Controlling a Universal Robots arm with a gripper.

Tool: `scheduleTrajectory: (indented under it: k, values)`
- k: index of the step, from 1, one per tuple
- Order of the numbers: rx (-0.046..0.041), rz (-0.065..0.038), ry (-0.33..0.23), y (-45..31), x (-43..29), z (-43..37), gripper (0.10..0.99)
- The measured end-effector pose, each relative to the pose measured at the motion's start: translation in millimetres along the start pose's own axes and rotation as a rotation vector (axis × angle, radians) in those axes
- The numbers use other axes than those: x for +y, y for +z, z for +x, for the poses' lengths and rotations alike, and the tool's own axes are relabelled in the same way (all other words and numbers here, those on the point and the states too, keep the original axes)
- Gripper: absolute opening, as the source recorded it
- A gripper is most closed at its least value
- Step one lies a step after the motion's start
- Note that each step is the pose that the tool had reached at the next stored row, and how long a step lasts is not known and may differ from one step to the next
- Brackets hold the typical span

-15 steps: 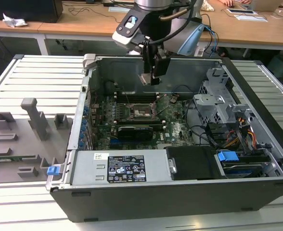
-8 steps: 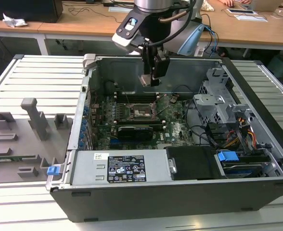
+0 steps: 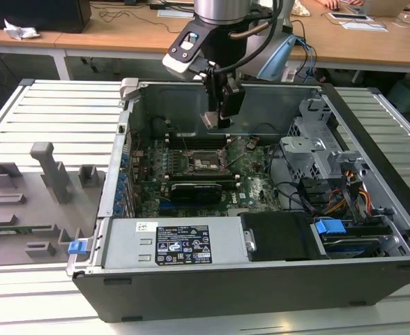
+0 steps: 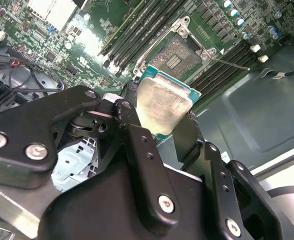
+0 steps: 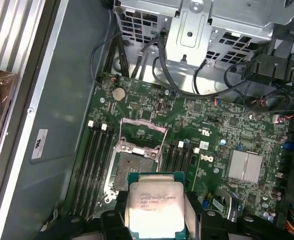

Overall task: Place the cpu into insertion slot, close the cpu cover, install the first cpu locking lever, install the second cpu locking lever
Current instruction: 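Place the cpu into insertion slot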

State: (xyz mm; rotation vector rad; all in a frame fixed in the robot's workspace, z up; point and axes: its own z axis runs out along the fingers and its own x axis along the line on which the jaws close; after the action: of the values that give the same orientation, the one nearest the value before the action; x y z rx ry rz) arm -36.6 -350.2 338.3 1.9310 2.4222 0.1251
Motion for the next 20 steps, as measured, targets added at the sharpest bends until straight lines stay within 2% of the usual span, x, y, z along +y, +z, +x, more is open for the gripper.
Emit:
scheduleTrajectory:
  k: [2,20]
  values:
    - [-0.0042,-0.001,0.042,2.2,-0.2,-0.1,0.525]
    - [-0.0049,-0.001,0.048,9.3,-0.8,-0.2,0.525]
